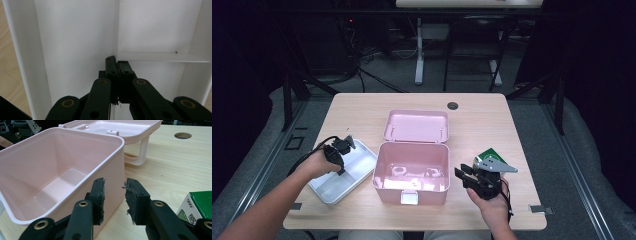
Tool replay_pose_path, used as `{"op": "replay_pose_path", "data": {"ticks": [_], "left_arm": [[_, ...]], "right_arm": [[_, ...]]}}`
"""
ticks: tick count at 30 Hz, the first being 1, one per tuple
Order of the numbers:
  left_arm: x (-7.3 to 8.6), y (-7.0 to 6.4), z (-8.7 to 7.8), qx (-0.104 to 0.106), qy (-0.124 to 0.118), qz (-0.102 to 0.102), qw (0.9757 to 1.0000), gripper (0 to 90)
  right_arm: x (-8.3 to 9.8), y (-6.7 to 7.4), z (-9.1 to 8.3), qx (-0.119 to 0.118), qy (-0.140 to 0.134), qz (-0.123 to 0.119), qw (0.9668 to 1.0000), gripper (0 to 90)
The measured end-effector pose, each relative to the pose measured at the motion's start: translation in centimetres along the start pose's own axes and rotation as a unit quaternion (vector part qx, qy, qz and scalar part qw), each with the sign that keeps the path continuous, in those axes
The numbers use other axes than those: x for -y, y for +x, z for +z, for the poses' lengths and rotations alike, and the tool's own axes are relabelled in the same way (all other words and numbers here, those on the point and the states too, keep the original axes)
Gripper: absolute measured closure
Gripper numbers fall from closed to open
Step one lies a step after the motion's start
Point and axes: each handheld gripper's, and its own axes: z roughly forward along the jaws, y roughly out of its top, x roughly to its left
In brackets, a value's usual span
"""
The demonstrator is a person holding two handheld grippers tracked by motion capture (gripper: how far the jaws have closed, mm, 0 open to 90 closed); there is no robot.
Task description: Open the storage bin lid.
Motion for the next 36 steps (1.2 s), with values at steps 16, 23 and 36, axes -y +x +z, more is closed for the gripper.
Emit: {"op": "replay_pose_path", "data": {"ticks": [16, 23, 36], "left_arm": [[1.1, -0.3, -1.9, 0.005, -0.040, 0.005, 0.9992, 75.8], [2.2, -0.4, -2.7, 0.007, -0.098, -0.004, 0.9952, 66.0], [3.0, -1.4, -3.2, 0.029, -0.135, 0.003, 0.9904, 51.6]], "right_arm": [[0.0, 0.0, 0.1, -0.003, 0.001, 0.001, 1.0000, 64.4], [-0.7, 0.1, -0.1, 0.001, 0.009, -0.012, 0.9999, 56.9], [-2.2, -1.5, -0.2, 0.011, 0.108, -0.046, 0.9930, 45.3]]}}
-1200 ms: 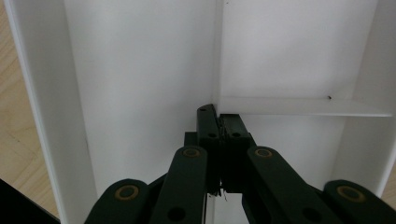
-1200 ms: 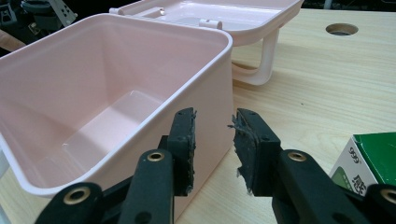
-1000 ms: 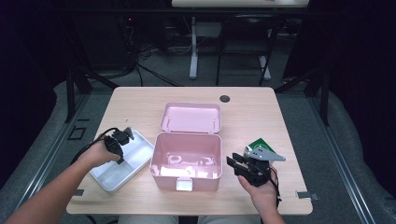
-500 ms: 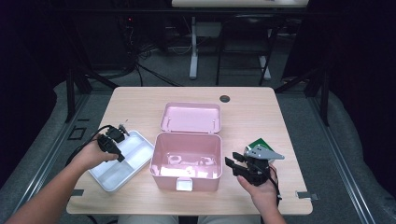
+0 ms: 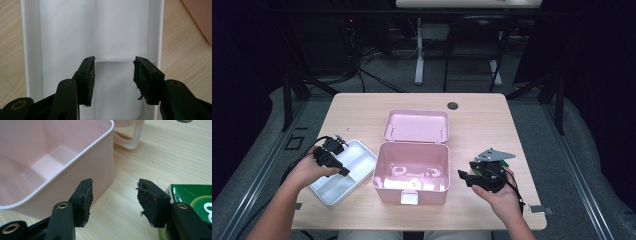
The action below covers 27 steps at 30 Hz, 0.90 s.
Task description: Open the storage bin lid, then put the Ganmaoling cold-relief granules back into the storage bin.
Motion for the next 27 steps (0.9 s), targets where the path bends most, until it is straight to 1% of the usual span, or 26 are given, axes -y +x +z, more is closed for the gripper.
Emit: {"op": "replay_pose_path", "data": {"ticks": [3, 5, 6, 7, 8, 9, 10, 11, 12, 13, 14, 15, 17, 18, 19, 20, 21, 22, 23, 24, 25, 26, 27], "left_arm": [[0.0, 0.0, -0.4, 0.000, -0.018, -0.006, 0.9998, 51.8], [0.2, -0.1, -0.7, -0.001, -0.031, -0.015, 0.9994, 51.5], [0.3, -0.1, -0.8, 0.001, -0.041, -0.020, 0.9990, 51.4], [0.3, -0.1, -0.8, 0.001, -0.041, -0.020, 0.9990, 51.2], [0.5, -0.1, -0.8, 0.002, -0.053, -0.020, 0.9984, 51.2], [0.7, -0.2, -0.6, 0.003, -0.050, -0.021, 0.9985, 50.7], [0.7, -0.2, -0.6, 0.003, -0.050, -0.021, 0.9985, 50.3], [0.7, -0.4, -0.5, -0.001, -0.043, -0.021, 0.9988, 50.3], [0.8, -0.6, -0.3, -0.001, -0.037, -0.018, 0.9992, 49.2], [0.8, -0.6, -0.3, -0.001, -0.037, -0.018, 0.9992, 49.0], [0.8, -0.8, -0.2, -0.001, -0.038, -0.015, 0.9992, 49.0], [0.9, -0.9, -0.2, 0.000, -0.037, -0.016, 0.9992, 49.0], [0.9, -0.9, -0.2, -0.002, -0.038, -0.015, 0.9992, 49.0], [1.1, -0.8, -0.4, -0.002, -0.041, -0.017, 0.9990, 49.0], [1.2, -0.8, -0.4, -0.003, -0.041, -0.017, 0.9990, 48.9], [1.2, -0.8, -0.5, -0.002, -0.043, -0.019, 0.9989, 48.7], [1.3, -0.8, -0.5, 0.000, -0.044, -0.020, 0.9988, 48.5], [1.3, -0.8, -0.5, 0.000, -0.044, -0.020, 0.9988, 48.1], [1.4, -0.8, -0.5, 0.001, -0.046, -0.018, 0.9988, 47.9], [1.4, -0.8, -0.5, 0.002, -0.046, -0.020, 0.9987, 47.7], [1.4, -0.8, -0.5, 0.002, -0.047, -0.019, 0.9987, 47.6], [1.4, -0.8, -0.5, 0.001, -0.049, -0.018, 0.9987, 47.4], [1.4, -0.8, -0.5, 0.001, -0.049, -0.018, 0.9987, 47.3]], "right_arm": [[-0.5, -0.1, 0.0, 0.007, 0.005, -0.028, 0.9996, 43.4], [-1.0, -0.2, -0.1, 0.009, 0.023, -0.034, 0.9991, 43.7], [-1.1, -0.3, 0.0, 0.011, 0.033, -0.034, 0.9988, 43.7], [-1.1, -0.3, 0.0, 0.011, 0.033, -0.034, 0.9988, 43.7], [-1.3, -0.4, 0.0, 0.013, 0.043, -0.035, 0.9984, 43.7], [-1.7, -0.7, 0.1, 0.020, 0.066, -0.038, 0.9969, 43.4], [-1.7, -0.7, 0.1, 0.020, 0.066, -0.038, 0.9969, 43.4], [-1.8, -0.8, 0.1, 0.023, 0.070, -0.041, 0.9964, 43.1], [-2.2, -1.1, 0.2, 0.028, 0.082, -0.049, 0.9950, 41.3], [-2.2, -1.1, 0.2, 0.028, 0.082, -0.049, 0.9950, 41.3], [-2.3, -1.3, 0.2, 0.030, 0.088, -0.052, 0.9943, 40.5], [-2.8, -1.7, 0.3, 0.038, 0.100, -0.059, 0.9925, 39.0], [-2.9, -1.9, 0.3, 0.040, 0.104, -0.060, 0.9920, 38.1], [-3.3, -2.4, 0.4, 0.044, 0.117, -0.059, 0.9904, 36.2], [-3.4, -2.6, 0.4, 0.044, 0.121, -0.060, 0.9899, 34.9], [-3.5, -2.8, 0.5, 0.044, 0.130, -0.056, 0.9889, 32.9], [-3.6, -3.0, 0.6, 0.045, 0.140, -0.058, 0.9874, 32.1], [-3.6, -3.0, 0.6, 0.045, 0.140, -0.058, 0.9874, 32.1], [-3.7, -3.4, 0.7, 0.056, 0.151, -0.067, 0.9847, 31.3], [-3.8, -3.4, 0.8, 0.057, 0.154, -0.065, 0.9842, 30.9], [-3.9, -3.6, 0.9, 0.058, 0.159, -0.067, 0.9833, 30.0], [-3.9, -3.7, 1.0, 0.058, 0.168, -0.064, 0.9820, 28.5], [-3.9, -3.7, 1.0, 0.058, 0.168, -0.064, 0.9820, 28.5]]}}
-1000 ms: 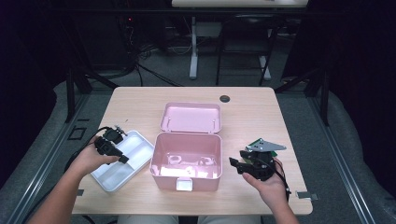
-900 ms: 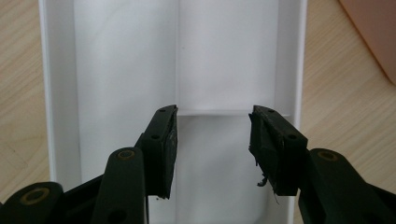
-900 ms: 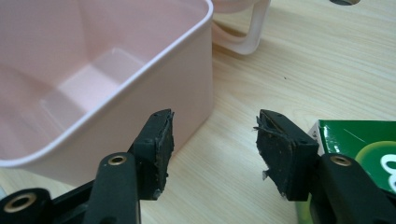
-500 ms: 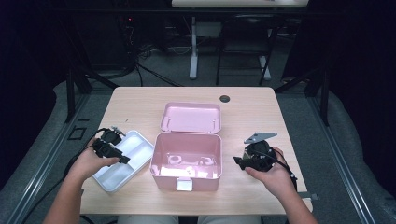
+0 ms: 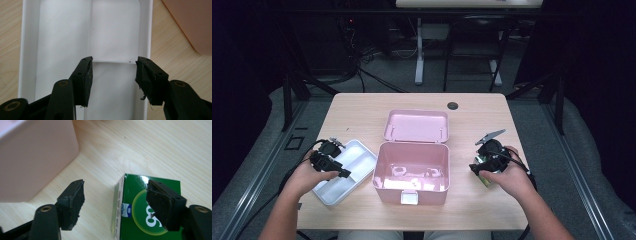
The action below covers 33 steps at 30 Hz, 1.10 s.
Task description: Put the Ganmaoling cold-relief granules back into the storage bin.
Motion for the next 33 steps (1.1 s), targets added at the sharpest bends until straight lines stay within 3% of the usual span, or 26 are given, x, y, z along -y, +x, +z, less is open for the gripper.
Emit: {"op": "replay_pose_path", "data": {"ticks": [1, 11, 22, 25, 27, 33], "left_arm": [[0.1, 0.0, -0.1, 0.001, -0.002, -0.001, 1.0000, 47.2], [0.2, 0.0, -0.8, 0.000, -0.014, -0.001, 0.9999, 47.1], [0.4, -0.1, -1.2, -0.001, -0.020, 0.000, 0.9998, 47.0], [0.5, 0.0, -1.3, 0.000, -0.021, -0.001, 0.9998, 47.0], [0.5, 0.0, -1.4, 0.001, -0.024, -0.003, 0.9997, 47.0], [0.6, 0.2, -1.3, 0.001, -0.024, -0.005, 0.9997, 47.0]], "right_arm": [[-0.2, -0.2, 0.3, 0.000, 0.020, 0.000, 0.9998, 27.4], [-1.2, -1.9, 0.6, -0.004, 0.075, 0.008, 0.9971, 21.3], [-1.9, -3.5, 0.9, -0.017, 0.096, 0.031, 0.9947, 15.6], [-1.8, -4.0, 1.2, -0.020, 0.115, 0.032, 0.9927, 15.6], [-1.7, -4.5, 1.6, -0.022, 0.141, 0.037, 0.9891, 15.7], [-1.5, -5.6, 2.1, -0.029, 0.162, 0.052, 0.9850, 15.8]]}}
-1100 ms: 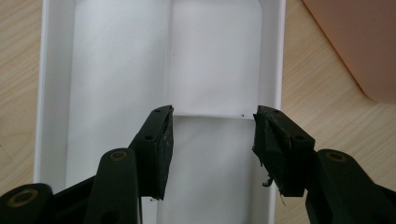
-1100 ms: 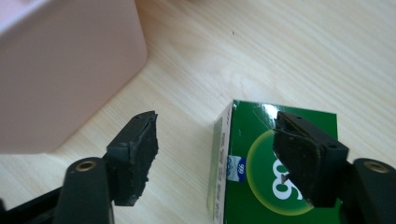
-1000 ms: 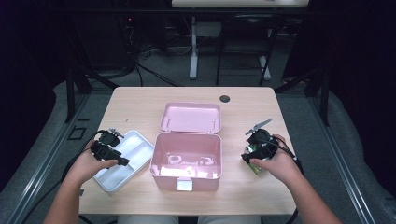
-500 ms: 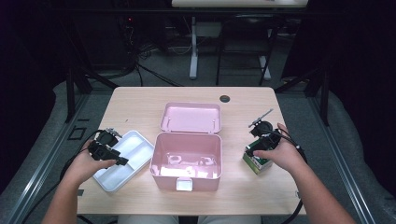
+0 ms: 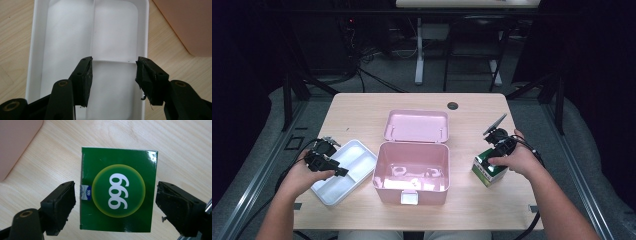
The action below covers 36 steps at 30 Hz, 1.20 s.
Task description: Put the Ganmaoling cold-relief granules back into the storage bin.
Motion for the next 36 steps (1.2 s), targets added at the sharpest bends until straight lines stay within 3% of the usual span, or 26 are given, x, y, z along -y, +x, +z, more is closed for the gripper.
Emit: {"op": "replay_pose_path", "data": {"ticks": [6, 10, 21, 26, 36], "left_arm": [[0.0, 0.1, 0.0, 0.002, -0.001, -0.001, 1.0000, 47.0], [0.1, 0.2, -0.2, 0.002, -0.003, -0.001, 1.0000, 47.0], [0.1, 0.2, -0.1, 0.004, -0.004, -0.003, 1.0000, 47.0], [0.1, 0.3, -0.2, 0.006, -0.007, -0.006, 0.9999, 47.0], [0.1, 0.3, 0.1, 0.007, -0.005, -0.004, 1.0000, 47.0]], "right_arm": [[-0.2, -0.7, 0.5, -0.011, 0.014, 0.019, 0.9997, 15.6], [-0.2, -0.8, 0.9, -0.024, 0.017, 0.015, 0.9995, 15.3], [-0.3, -0.6, 1.1, -0.018, 0.023, 0.020, 0.9994, 14.7], [-0.2, -0.6, 1.0, -0.033, 0.020, 0.016, 0.9991, 14.5], [-0.1, -0.3, 1.1, -0.019, 0.015, 0.007, 0.9997, 14.0]]}}
